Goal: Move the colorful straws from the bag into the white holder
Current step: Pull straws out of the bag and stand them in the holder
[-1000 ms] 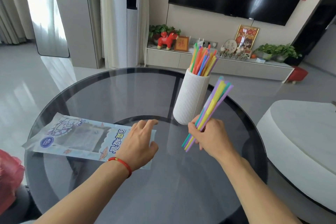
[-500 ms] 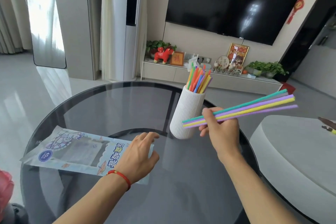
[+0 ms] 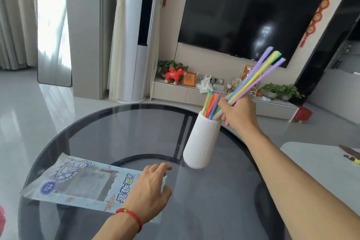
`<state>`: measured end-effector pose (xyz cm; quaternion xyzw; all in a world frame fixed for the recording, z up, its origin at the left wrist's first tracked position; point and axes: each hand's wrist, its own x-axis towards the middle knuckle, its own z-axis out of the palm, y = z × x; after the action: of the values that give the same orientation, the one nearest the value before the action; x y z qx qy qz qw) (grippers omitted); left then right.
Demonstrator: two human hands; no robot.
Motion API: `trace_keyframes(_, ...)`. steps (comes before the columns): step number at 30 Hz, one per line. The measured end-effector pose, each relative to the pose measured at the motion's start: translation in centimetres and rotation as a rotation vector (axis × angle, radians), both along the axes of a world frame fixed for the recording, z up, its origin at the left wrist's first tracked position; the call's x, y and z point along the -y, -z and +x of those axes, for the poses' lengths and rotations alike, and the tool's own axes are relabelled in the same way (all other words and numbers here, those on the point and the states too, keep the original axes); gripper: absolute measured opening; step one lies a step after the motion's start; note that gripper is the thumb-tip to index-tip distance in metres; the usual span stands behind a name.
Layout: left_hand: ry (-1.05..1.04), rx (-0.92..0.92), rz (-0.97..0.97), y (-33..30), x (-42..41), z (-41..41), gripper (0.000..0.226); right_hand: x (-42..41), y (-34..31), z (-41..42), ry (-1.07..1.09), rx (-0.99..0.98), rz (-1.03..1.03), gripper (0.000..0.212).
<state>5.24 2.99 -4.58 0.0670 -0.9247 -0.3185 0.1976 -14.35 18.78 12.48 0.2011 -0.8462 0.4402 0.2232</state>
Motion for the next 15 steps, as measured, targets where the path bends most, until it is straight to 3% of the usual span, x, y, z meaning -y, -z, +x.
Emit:
trace_keyframes(9, -0.001, 0.017, -0.004, -0.2, -0.3, -0.1, 0.044, 1.7, -0.7, -0.5, 0.024, 0.073, 0.285, 0.031)
trace_keyframes(15, -0.010, 0.026, -0.004, -0.2, -0.3, -0.2, 0.043, 1.6, -2.5, -0.1, 0.050, -0.105, 0.082, 0.034)
